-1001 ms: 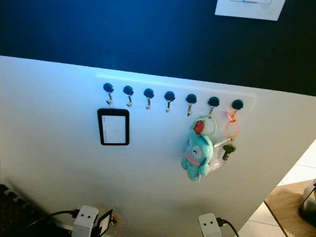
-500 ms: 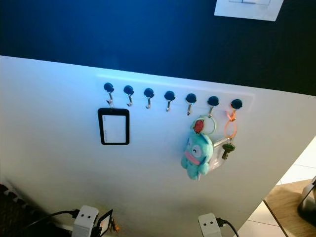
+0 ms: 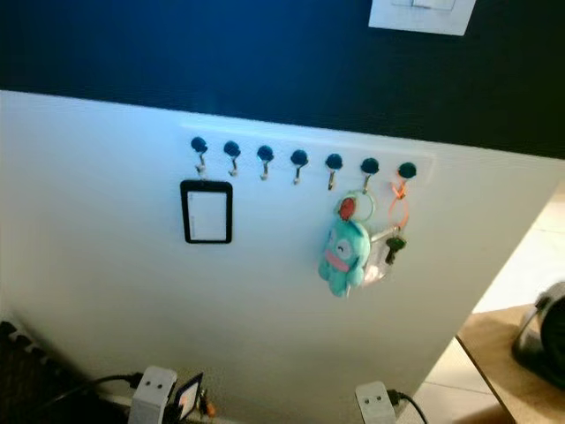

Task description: Hang keys on a hook

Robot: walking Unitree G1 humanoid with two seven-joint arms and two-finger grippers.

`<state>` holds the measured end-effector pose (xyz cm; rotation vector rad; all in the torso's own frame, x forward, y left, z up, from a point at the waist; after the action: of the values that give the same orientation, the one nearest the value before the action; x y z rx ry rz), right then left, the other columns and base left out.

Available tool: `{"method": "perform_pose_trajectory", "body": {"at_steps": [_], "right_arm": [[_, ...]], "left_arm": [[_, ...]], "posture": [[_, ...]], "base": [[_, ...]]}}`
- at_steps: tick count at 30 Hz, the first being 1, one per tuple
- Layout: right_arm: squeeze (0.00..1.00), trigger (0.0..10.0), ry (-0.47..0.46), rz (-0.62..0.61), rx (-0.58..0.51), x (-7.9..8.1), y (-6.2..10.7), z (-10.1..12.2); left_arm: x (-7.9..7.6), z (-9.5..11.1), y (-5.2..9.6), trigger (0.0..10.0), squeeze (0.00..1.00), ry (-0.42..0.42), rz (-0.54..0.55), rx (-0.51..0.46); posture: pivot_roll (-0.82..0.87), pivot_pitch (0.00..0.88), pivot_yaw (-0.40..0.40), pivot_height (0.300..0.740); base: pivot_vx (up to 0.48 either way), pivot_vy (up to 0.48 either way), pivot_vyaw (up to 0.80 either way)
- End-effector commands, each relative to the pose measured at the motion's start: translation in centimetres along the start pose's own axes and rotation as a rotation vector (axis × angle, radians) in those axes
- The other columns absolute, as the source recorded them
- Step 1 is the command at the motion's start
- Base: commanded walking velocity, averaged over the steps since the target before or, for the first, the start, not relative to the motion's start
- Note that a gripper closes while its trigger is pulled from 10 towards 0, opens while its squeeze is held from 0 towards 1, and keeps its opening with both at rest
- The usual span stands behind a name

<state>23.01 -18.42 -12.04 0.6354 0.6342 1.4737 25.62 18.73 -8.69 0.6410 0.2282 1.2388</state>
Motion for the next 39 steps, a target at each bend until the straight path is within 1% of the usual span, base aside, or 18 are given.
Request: {"method": "perform_pose_trajectory", "body": {"at_steps": [1,5,9,10,11,12,14,15,17,21,22,23,25,29,30,35,39], "right_arm": [[0.00,10.0,-0.013,-0.010,0.004,-0.4,0.0,-0.1],[0.00,10.0,-0.012,-0.009,0.003,-0.4,0.0,0.0],[0.00,10.0,-0.012,-0.008,0.000,-0.3,0.0,0.1],[0.00,10.0,-0.017,-0.005,-0.005,-0.2,-0.1,0.3],[0.00,10.0,-0.017,-0.005,-0.005,-0.2,-0.1,0.3],[0.00,10.0,-0.022,-0.002,-0.009,-0.1,-0.1,0.5],[0.00,10.0,-0.026,0.001,-0.011,0.0,-0.2,0.6],[0.00,10.0,-0.026,0.002,-0.012,0.1,-0.2,0.6],[0.00,10.0,-0.027,0.006,-0.012,0.2,-0.2,0.7],[0.00,10.0,-0.028,0.007,-0.014,0.1,-0.3,1.0],[0.00,10.0,-0.028,0.007,-0.014,0.1,-0.3,1.0],[0.00,10.0,-0.028,0.006,-0.013,0.1,-0.3,1.0],[0.00,10.0,-0.029,0.005,-0.011,0.0,-0.3,0.9],[0.00,10.0,-0.029,0.003,-0.006,-0.1,-0.2,0.7],[0.00,10.0,-0.029,0.003,-0.004,-0.1,-0.2,0.6],[0.00,10.0,-0.027,0.005,-0.002,0.0,-0.1,0.4],[0.00,10.0,-0.028,0.005,-0.004,0.1,-0.2,0.5]], "left_arm": [[0.1,-0.3,0.1,10.0,0.00,0.007,0.003,0.009],[0.2,-0.2,0.1,10.0,0.00,0.009,0.009,0.007],[0.6,0.0,0.0,10.0,0.00,0.028,0.030,0.010],[1.1,0.2,-0.2,10.0,0.00,0.071,0.063,0.014],[1.1,0.2,-0.2,10.0,0.00,0.071,0.063,0.014],[1.6,0.5,-0.5,10.0,0.00,0.127,0.098,0.015],[1.8,0.6,-0.6,10.0,0.00,0.165,0.123,0.022],[2.0,0.6,-0.7,10.0,0.00,0.171,0.136,0.029],[2.0,0.6,-0.9,10.0,0.00,0.165,0.140,0.045],[1.2,1.1,-1.1,10.0,0.00,0.113,0.095,0.035],[1.2,1.1,-1.1,10.0,0.00,0.113,0.095,0.035],[1.1,1.2,-1.2,10.0,0.00,0.090,0.093,0.028],[1.1,1.7,-1.2,10.0,0.00,0.073,0.090,0.004],[1.0,1.7,-1.2,10.0,0.00,0.056,0.090,0.006],[0.7,1.6,-1.2,10.0,0.00,0.053,0.078,0.009],[0.5,1.4,-1.2,10.0,0.00,0.070,0.063,0.010],[0.4,1.4,-1.2,10.0,0.00,0.058,0.052,0.011]], "posture": [[0.10,0.016,-0.044,0.740],[0.10,0.016,-0.045,0.740],[0.10,0.019,-0.045,0.740],[0.10,0.023,-0.045,0.740],[0.10,0.023,-0.045,0.740],[0.10,0.024,-0.045,0.740],[0.10,0.026,-0.045,0.740],[0.10,0.026,-0.045,0.740],[0.10,0.026,-0.046,0.740],[0.10,0.028,-0.047,0.740],[0.10,0.028,-0.047,0.740],[0.10,0.028,-0.047,0.740],[0.10,0.029,-0.047,0.740],[0.10,0.030,-0.048,0.740],[0.10,0.031,-0.050,0.740],[0.10,0.030,-0.050,0.740],[0.10,0.030,-0.048,0.740]], "base": [[-0.259,0.000,0.00],[-0.259,0.000,0.00],[0.000,0.000,0.00],[0.000,0.000,0.00],[0.000,0.000,0.00],[0.000,0.000,0.00],[0.000,0.000,0.00],[0.000,0.000,0.00],[0.000,0.000,0.00],[0.000,0.000,0.00],[0.000,0.000,0.00],[0.000,0.000,0.00],[0.000,0.000,0.00],[0.000,0.000,0.00],[0.000,0.000,0.00],[0.000,0.000,0.00],[0.000,0.340,0.00]]}}
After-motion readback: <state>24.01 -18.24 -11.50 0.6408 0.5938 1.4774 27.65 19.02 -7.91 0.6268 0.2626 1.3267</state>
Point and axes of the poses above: a point about 5 cm out from each wrist's last joint towards the gripper, its own y axis pointing back from the gripper into the wrist, its own z axis along the axis of the wrist's last joint, x = y × z, the point moved 6 cm from there along -y, pointing out of the wrist towards the gripper, and after that the axes turned 11 degrees about -y, right-handed, at the moved point
